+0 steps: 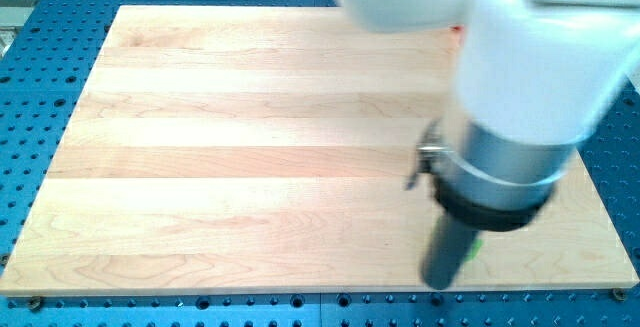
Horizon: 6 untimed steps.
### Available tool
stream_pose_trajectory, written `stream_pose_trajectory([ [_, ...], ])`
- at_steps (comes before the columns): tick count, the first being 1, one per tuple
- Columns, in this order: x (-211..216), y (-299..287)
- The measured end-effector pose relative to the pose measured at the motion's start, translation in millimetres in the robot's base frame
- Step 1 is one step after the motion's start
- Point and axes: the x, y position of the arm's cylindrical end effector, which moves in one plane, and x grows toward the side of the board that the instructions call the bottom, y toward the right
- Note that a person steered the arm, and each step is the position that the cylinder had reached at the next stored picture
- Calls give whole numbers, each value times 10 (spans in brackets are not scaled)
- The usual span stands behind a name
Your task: Push the green star slightly up
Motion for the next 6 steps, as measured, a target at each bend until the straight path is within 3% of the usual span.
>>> stream_pose_trajectory([
  [1,-250,635],
  [2,-637,439],
  [4,-16,294],
  [5,-248,-155],
  [6,-700,-109],
])
